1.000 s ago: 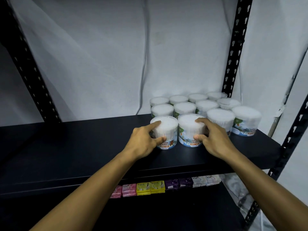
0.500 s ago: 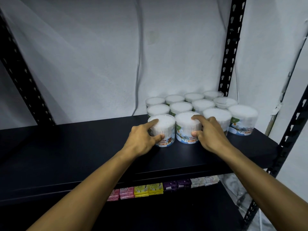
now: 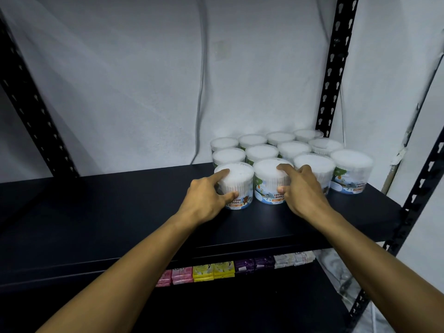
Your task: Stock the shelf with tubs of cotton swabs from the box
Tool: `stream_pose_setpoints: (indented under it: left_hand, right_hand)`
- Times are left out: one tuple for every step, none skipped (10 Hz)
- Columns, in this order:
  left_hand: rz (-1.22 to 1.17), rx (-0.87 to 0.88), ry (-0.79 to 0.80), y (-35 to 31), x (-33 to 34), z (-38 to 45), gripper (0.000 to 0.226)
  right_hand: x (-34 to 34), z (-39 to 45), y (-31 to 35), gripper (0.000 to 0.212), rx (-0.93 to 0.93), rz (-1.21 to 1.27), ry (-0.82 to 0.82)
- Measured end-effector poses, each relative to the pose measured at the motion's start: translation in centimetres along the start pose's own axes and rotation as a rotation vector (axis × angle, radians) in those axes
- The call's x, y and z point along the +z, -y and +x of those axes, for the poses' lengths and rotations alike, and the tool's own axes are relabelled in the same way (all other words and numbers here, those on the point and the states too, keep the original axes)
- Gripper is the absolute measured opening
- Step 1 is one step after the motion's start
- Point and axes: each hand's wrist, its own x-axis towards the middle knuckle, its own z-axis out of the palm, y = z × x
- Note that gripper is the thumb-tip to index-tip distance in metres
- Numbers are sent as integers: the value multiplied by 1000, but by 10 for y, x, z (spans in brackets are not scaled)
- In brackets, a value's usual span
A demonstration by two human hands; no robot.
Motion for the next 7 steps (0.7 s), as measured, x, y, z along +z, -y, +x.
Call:
stream_pose_setpoints:
  left_hand:
    - [23,1,-4,0,-1,-1,69]
    - [28,4,2,2,0,0,70]
    - [54,1,10,3,1,1,71]
    - [122,8,2,4,0,0,76]
    - [230,8,-7,1,-1,-6,81]
    - [275,-12,-63,-1,-19,-16,81]
    - [223,41,-266,10,-33,-56,69]
  right_hand:
    - [-1,-1,1,56,-3,-6,0]
    - [-1,-3,0,53,-14,-6,0]
    - [0,-5,-1,52,-24,-2,14]
    - [-2,-9,0,55,-24,-5,27]
    - [-1,-16,3,60,-44,-65,14]
    - [-4,-27,4,60,-70,-170,-56]
    - [3,-63,0,50,-173,-103,-207]
